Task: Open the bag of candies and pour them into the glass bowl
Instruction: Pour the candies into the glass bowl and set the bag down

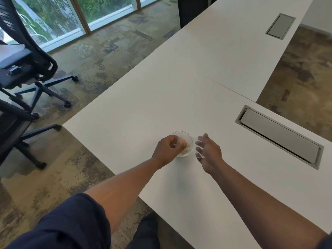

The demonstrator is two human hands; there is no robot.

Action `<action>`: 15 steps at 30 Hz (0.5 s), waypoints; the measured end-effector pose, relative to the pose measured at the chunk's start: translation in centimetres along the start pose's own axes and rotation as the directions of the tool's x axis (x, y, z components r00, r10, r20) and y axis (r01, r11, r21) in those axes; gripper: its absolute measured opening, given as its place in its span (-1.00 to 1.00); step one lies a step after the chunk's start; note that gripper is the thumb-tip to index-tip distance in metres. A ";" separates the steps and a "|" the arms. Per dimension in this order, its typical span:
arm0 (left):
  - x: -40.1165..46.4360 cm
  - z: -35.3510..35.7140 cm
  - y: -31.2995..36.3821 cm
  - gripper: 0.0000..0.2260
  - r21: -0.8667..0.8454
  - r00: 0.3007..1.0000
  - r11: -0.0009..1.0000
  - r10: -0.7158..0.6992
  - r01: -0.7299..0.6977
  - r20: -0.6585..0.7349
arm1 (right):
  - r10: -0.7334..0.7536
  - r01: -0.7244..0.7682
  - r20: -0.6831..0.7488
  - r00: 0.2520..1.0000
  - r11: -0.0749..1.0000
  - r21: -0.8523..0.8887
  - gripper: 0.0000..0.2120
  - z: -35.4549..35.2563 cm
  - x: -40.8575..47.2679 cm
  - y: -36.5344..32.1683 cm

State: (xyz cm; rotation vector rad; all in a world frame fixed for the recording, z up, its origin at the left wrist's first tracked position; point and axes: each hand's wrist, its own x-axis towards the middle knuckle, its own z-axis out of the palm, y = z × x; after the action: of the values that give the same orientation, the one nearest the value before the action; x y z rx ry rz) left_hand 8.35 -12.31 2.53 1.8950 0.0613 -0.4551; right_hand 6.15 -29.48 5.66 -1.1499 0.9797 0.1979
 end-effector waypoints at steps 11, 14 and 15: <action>-2.6 -2.6 -3.4 -0.92 0.063 0.951 0.974 -0.225 0.217 0.214 | 0.162 -0.047 0.220 0.962 0.893 -0.448 -0.68 -2.4 -2.0 6.0; -3.0 -3.2 -4.9 -0.89 0.156 0.939 0.957 -0.273 0.243 0.211 | 0.194 -0.050 0.223 0.955 0.850 -0.524 -0.72 -2.4 -1.7 7.8; -3.0 -3.4 -5.4 -0.90 0.190 0.939 0.951 -0.282 0.246 0.198 | 0.200 -0.047 0.223 0.954 0.835 -0.548 -0.71 -2.3 -1.6 8.3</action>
State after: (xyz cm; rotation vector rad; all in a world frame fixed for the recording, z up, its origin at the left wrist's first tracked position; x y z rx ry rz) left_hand 5.11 -6.75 -0.24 1.9912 0.1359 -0.8787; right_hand -0.95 -27.27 1.08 -1.5208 0.7679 0.7610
